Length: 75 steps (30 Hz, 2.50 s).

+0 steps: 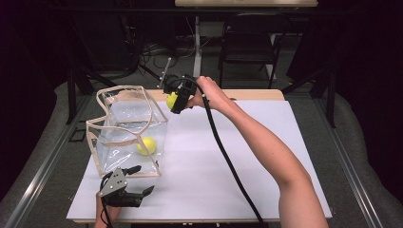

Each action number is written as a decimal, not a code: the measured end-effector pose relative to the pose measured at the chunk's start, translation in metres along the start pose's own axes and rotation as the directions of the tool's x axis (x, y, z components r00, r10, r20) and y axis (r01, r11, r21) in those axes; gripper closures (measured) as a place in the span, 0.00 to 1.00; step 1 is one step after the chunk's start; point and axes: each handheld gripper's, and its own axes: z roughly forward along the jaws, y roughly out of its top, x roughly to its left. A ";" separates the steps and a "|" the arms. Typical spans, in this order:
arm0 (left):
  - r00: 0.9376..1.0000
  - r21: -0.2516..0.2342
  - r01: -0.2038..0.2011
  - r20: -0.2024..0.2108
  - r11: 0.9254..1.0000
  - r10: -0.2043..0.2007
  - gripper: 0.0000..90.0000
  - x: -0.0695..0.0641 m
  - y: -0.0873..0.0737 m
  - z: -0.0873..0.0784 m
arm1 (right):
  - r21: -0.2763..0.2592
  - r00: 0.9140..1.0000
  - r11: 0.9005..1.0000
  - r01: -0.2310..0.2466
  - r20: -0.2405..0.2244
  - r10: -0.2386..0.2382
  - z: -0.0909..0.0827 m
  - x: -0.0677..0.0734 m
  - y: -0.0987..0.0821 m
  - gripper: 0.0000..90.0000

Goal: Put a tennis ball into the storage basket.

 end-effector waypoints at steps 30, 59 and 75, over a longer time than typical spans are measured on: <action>1.000 0.000 -0.002 0.001 1.000 0.002 0.18 0.000 0.000 0.000 | -0.050 1.000 0.999 0.011 0.011 -0.010 -0.011 0.000 0.025 0.29; 1.000 -0.002 -0.002 0.002 1.000 0.002 0.18 0.000 0.000 0.000 | -0.085 1.000 0.996 0.028 0.006 -0.027 -0.017 0.004 0.042 0.29; 1.000 -0.003 -0.001 0.002 1.000 0.001 0.18 0.000 0.000 0.000 | -0.102 0.999 0.994 0.041 0.011 -0.040 -0.021 0.005 0.050 0.29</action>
